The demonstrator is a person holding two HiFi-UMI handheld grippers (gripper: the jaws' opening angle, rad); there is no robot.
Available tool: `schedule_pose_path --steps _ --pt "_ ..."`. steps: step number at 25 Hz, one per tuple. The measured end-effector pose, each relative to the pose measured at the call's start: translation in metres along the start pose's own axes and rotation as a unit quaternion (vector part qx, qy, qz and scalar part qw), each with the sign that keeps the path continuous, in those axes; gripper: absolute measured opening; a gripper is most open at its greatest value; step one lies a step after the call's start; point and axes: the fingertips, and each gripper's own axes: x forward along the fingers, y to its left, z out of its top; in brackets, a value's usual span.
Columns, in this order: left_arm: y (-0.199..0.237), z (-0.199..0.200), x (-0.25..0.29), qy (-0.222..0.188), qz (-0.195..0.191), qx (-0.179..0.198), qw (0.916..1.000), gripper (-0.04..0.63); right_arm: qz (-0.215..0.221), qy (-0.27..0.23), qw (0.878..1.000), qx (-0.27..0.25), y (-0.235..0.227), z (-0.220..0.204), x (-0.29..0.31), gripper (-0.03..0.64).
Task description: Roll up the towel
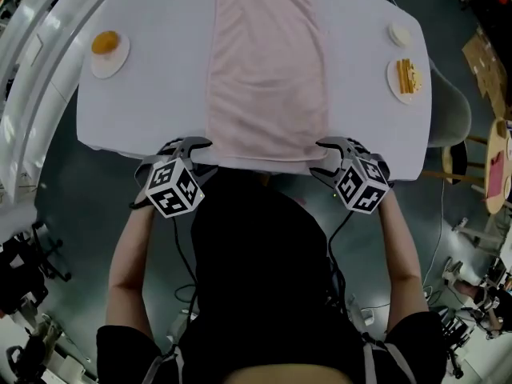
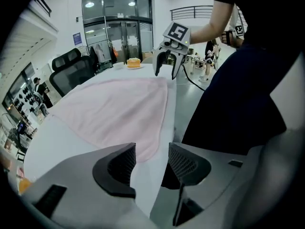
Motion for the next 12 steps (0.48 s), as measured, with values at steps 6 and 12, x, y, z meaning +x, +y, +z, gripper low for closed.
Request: schedule_pose_path --steps 6,12 --pt "0.009 -0.001 0.013 0.019 0.011 0.016 0.9996 0.119 0.008 0.051 0.996 -0.071 0.005 -0.015 0.016 0.242" --pt "0.006 -0.010 0.025 0.058 -0.011 0.052 0.9969 0.118 0.004 0.061 0.995 -0.080 0.003 -0.018 0.024 0.155"
